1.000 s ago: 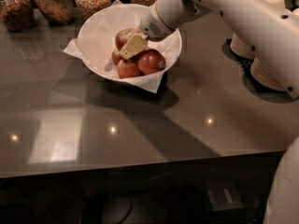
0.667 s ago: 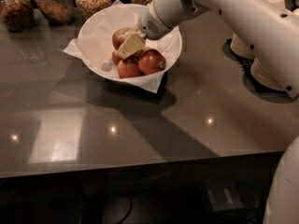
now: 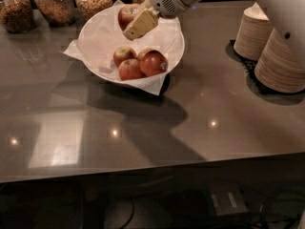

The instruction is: Pick apple from white bowl

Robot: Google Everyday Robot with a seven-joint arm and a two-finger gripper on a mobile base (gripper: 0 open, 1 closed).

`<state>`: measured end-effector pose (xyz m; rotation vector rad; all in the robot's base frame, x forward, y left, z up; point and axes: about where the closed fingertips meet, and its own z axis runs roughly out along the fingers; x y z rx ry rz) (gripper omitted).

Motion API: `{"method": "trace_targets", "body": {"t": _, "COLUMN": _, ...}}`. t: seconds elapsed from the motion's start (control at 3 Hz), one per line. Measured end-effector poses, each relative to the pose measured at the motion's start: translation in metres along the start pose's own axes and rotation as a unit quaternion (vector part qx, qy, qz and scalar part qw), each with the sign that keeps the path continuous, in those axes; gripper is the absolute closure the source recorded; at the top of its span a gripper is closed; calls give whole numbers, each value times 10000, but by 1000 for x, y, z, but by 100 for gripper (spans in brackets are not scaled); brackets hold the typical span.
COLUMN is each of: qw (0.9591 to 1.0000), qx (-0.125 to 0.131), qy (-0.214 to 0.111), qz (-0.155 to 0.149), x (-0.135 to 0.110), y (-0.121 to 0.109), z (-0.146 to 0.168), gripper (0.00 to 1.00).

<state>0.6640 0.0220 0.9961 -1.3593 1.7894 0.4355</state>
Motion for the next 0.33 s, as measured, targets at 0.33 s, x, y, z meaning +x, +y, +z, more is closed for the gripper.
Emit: {"method": "trace_targets", "body": {"t": 0.33, "qw": 9991, "qx": 344, "qy": -185, "qz": -183, "x": -15, "y": -6, "z": -53, "gripper": 81}}
